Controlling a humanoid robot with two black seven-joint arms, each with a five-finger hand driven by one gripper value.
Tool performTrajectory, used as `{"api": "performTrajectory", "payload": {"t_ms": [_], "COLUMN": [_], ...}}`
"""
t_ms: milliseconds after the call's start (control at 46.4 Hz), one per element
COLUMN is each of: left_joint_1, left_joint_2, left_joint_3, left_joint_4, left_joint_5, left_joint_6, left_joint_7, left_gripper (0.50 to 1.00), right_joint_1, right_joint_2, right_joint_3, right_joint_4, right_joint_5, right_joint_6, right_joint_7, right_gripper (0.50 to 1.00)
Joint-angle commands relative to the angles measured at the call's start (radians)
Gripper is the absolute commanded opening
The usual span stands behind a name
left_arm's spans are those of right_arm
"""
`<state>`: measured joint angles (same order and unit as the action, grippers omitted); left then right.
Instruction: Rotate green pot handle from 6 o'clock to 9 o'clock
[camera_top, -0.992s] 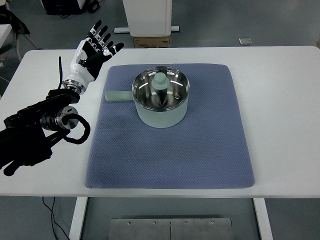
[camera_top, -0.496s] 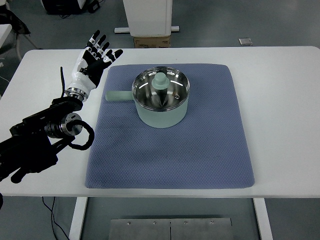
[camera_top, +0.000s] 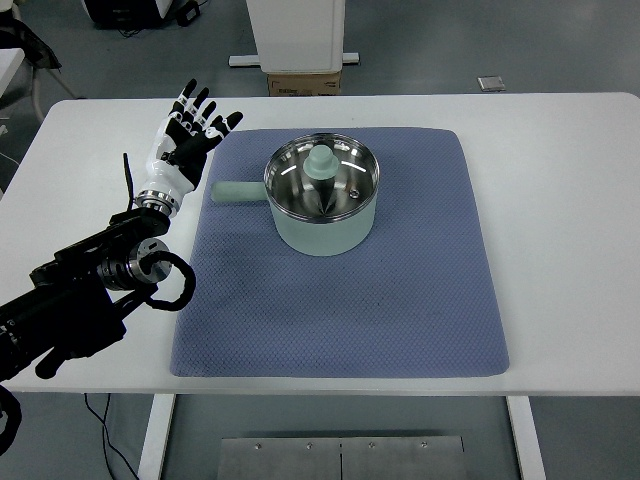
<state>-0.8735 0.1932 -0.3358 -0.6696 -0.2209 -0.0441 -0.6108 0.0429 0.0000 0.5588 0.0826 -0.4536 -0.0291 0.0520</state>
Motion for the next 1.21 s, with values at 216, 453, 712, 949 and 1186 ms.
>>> {"api": "performTrajectory", "payload": {"t_ms": [216,453,712,949,1186], "left_joint_1": [0.007,0.018,0.030,0.028,0.033], "left_joint_2": [-0.006,-0.009,-0.008,-0.008,-0.008], "left_joint_3": [0.000,0.000,0.000,-0.002,-0.008], "left_joint_4": [0.008,0.008,0.008,0.008,0.008], "left_joint_5": [0.000,0.002,0.002,0.002,0.002], "left_joint_6": [0.000,0.000,0.000,-0.003,-0.008], "left_joint_7": [0.000,0.000,0.000,0.000,0.000], "left_gripper": [1.000,1.000,1.000,1.000,1.000], "right_joint_1": [0.000,0.000,-0.001,-0.001,-0.001], "right_joint_2": [0.000,0.000,0.000,0.000,0.000], "right_joint_3": [0.000,0.000,0.000,0.000,0.000], "right_joint_4": [0.000,-0.001,-0.001,-0.001,-0.001], "right_joint_5": [0.000,-0.002,-0.002,-0.004,-0.002], "right_joint_6": [0.000,0.000,0.000,-0.002,-0.002], "right_joint_7": [0.000,0.000,0.000,0.000,0.000], "right_gripper": [1.000,1.000,1.000,1.000,1.000]}}
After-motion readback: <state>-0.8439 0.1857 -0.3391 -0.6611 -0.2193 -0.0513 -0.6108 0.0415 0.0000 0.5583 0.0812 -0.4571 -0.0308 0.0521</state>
